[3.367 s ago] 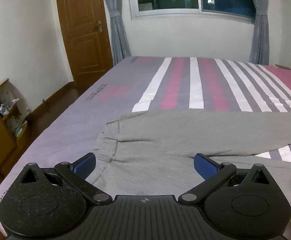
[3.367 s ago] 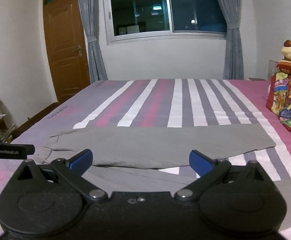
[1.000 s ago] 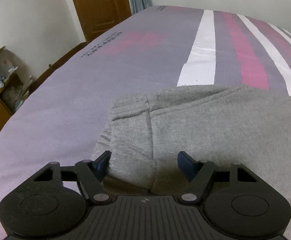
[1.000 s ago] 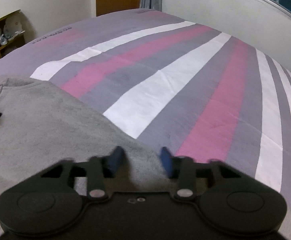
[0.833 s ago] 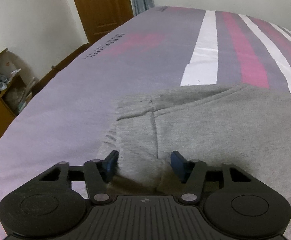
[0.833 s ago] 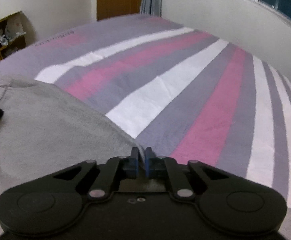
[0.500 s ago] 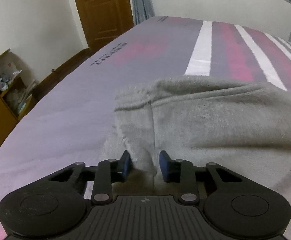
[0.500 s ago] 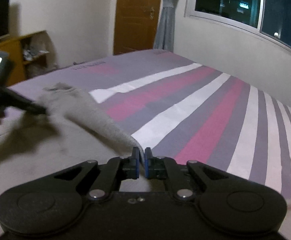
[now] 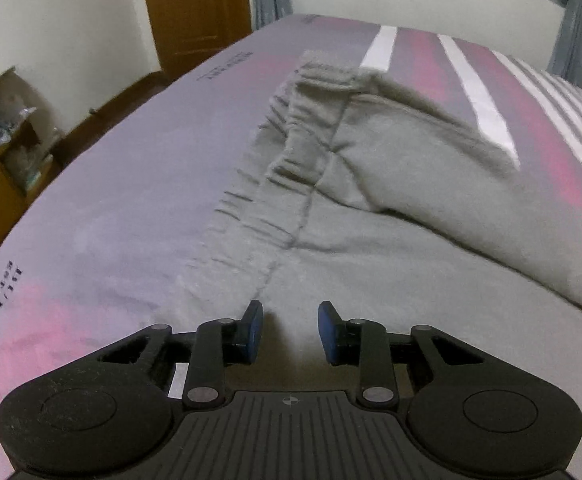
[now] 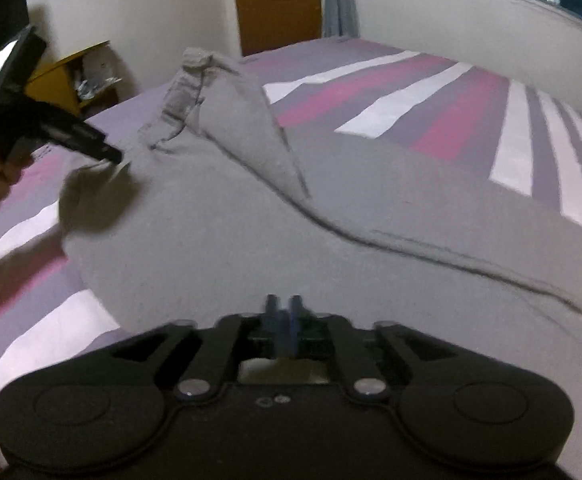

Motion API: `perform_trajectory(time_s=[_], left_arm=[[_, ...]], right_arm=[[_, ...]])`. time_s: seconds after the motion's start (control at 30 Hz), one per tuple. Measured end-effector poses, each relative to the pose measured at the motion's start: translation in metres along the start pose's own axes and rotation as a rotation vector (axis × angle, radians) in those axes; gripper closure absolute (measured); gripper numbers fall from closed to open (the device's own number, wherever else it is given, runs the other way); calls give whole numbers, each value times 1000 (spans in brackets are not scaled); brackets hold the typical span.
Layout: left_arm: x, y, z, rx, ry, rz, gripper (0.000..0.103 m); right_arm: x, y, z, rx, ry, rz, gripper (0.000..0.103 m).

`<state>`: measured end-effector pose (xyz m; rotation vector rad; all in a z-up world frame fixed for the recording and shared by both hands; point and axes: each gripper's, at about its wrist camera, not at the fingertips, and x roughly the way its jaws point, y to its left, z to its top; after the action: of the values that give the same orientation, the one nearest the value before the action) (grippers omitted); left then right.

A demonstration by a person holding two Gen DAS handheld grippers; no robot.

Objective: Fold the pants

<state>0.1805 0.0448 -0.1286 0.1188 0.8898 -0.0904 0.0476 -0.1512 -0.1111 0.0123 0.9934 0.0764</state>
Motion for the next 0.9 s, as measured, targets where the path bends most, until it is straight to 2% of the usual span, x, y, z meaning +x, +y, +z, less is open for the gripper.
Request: perform_trajectory(time_s=[0.03,0.1,0.17,0.27,0.43,0.53,0.63,0.67,0.73,0.77,0.8,0.9], left_arm=[[-3,0,5,-17,-1,-14,65],[-9,-5,19,-56,-14,-32,21],[-13,-20,40,-71,-52,-51,12],[-4,-54,78,-28,-50,-63,11],[28,-101,126,-24,-1,5,11],[55,-114,141,-50,72,64,10],[81,-117,139,-47,151,109,11],[84,-112,135,-64,152,94,11],[82,-100,125,-109,137,59,40],[82,-93,119,-125,149,37,60],[82,-85,112,-145,157,10,68],[72,-64,87,-190,146,-39,80]], right_arm=[[-1,-3,4,5,-7,-14,81],[-5,-12,9,47,-15,-19,81],[-3,-22,12,104,-8,-22,80],[-2,-37,7,162,-1,-52,77],[2,-45,3,209,1,-60,77],[3,-48,0,219,0,-61,77],[3,-46,-1,232,9,-61,77],[2,-46,-2,237,11,-59,77],[2,-48,-2,237,12,-57,77],[1,-48,-2,239,12,-57,77],[2,-48,-1,243,13,-56,77],[5,-51,2,262,20,-45,75]])
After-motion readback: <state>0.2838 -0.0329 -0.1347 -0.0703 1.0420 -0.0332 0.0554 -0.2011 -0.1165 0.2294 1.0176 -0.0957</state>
